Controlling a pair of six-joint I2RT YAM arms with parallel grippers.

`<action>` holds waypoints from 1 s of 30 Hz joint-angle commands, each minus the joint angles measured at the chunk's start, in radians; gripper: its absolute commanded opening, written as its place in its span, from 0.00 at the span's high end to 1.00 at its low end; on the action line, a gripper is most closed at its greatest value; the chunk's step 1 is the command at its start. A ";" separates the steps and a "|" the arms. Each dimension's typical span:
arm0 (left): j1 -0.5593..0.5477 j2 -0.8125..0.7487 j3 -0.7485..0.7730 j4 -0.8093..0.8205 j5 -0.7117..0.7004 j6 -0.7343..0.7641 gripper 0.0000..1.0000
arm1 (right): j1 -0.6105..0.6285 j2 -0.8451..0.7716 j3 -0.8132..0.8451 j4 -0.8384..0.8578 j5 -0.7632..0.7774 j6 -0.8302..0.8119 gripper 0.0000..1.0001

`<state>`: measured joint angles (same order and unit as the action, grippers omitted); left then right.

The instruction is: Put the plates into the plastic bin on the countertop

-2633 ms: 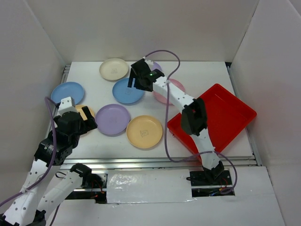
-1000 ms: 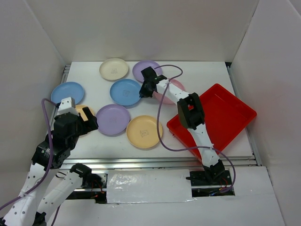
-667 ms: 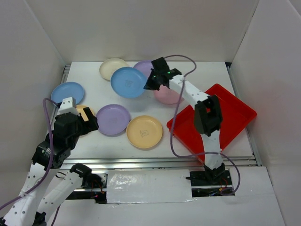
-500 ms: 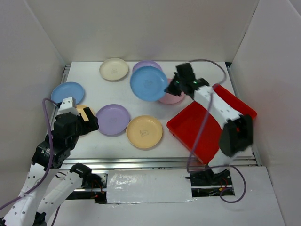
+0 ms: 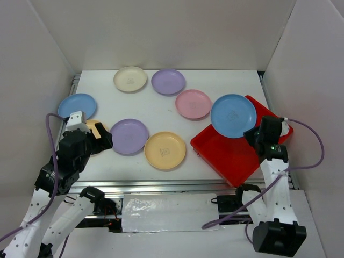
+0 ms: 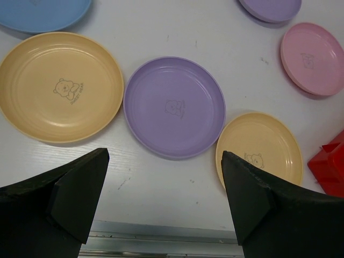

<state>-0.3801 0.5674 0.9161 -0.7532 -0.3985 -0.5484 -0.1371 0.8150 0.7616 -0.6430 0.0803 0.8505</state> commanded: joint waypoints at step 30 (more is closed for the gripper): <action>0.003 0.038 -0.005 0.058 0.056 0.042 0.01 | 0.422 0.048 0.138 0.028 0.002 -0.134 0.00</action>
<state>-0.3801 0.5941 0.9115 -0.7319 -0.3386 -0.5232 0.0814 0.7578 0.7982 -0.6117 0.0212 0.8120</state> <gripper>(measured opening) 0.993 0.997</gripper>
